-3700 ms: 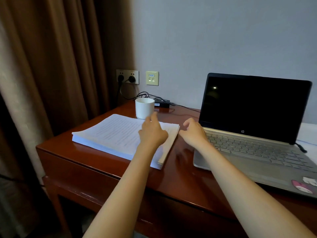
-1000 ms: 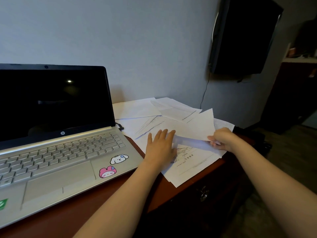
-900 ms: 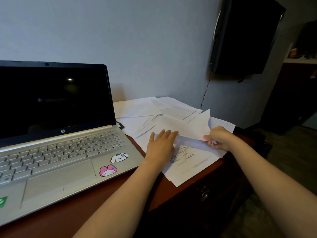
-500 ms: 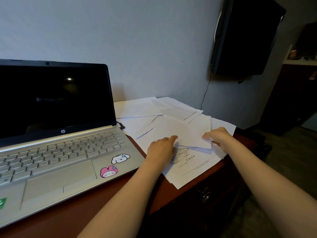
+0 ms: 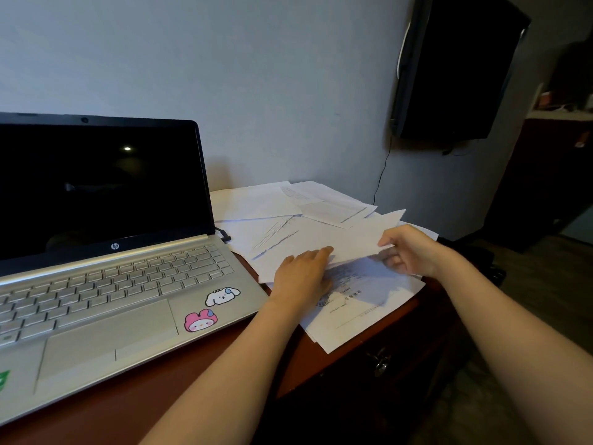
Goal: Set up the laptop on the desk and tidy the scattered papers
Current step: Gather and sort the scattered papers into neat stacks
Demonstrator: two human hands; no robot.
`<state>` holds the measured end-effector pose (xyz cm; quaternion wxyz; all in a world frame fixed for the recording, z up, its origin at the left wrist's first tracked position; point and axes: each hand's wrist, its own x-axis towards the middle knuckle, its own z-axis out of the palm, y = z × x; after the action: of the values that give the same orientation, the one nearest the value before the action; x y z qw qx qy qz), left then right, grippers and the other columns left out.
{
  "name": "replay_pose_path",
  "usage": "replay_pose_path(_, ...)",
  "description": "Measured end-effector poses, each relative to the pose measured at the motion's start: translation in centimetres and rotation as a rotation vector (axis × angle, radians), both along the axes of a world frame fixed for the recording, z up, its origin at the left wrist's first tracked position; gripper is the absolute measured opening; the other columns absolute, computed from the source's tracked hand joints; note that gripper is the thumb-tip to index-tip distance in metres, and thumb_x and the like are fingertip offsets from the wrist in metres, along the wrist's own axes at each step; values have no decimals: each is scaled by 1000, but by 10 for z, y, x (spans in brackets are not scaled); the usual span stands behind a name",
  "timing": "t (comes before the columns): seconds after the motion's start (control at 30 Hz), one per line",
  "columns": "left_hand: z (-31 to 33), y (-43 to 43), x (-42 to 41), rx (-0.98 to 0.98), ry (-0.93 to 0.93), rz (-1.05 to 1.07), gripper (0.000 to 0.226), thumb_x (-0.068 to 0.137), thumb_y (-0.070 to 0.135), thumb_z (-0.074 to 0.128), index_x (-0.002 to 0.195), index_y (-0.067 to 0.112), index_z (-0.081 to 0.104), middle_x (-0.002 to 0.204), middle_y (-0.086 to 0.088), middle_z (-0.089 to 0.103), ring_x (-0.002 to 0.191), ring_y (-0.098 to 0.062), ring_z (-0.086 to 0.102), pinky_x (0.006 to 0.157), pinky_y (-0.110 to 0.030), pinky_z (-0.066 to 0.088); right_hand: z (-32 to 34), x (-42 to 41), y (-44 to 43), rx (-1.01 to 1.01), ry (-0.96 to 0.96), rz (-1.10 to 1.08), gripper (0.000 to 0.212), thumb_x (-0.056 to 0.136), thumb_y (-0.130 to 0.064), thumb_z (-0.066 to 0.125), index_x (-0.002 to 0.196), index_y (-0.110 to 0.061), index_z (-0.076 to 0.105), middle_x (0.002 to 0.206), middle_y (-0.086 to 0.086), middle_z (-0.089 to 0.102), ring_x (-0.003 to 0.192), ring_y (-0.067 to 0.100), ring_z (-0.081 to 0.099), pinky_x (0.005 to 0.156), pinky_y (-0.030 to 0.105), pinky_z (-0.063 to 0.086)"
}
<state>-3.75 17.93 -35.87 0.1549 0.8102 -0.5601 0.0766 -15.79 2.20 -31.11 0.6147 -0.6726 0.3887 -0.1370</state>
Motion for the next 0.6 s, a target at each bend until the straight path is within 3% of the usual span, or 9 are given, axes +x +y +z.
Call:
replay_pose_path(0.07,-1,0,0,58,2,24,50,96,18,47,143,19,31,134,-7,53,118,-28,52,91,-33,42,5,-4,6,57,-24,136,31,83,-10,35,66,-14,61,73,7,69,52,13,43,45,18,32)
replay_pose_path(0.13,-2,1,1,85,34,60,45,95,15,48,139,16,36,124,-11,58,111,-30,56,85,-34,45,4,-6,7,55,-49,124,46,82,-8,29,55,-14,67,87,8,69,72,18,55,58,24,38)
replay_pose_path(0.2,-1,1,1,51,66,77,39,96,15,46,134,14,41,118,-13,60,106,-31,58,82,-33,45,-3,-3,0,-64,0,-26,36,80,-4,32,73,-10,67,92,5,65,80,17,54,63,25,39)
replay_pose_path(0.33,1,3,0,4,127,91,32,96,16,44,127,10,44,116,-15,60,105,-34,57,83,-34,45,-22,1,-12,-445,264,-136,7,85,-8,56,78,-6,54,76,10,47,63,18,43,60,26,34)
replay_pose_path(0.47,3,5,0,5,125,107,33,90,10,50,123,7,45,114,-18,60,104,-37,57,82,-35,44,-22,-1,-3,-268,265,-106,16,84,-12,66,81,-3,53,65,13,52,42,23,53,36,18,39)
replay_pose_path(0.53,4,4,0,-34,110,125,33,93,9,42,126,9,44,115,-17,60,104,-36,56,78,-33,41,-24,0,-1,-267,293,-63,15,85,-8,63,79,-3,51,60,12,47,33,20,47,36,14,34)
replay_pose_path(0.6,7,4,2,-93,82,146,40,93,7,36,132,13,41,117,-13,60,106,-35,56,75,-33,37,-25,-1,-3,-303,267,-91,22,84,-4,61,71,-7,44,59,9,39,40,18,38,43,17,27)
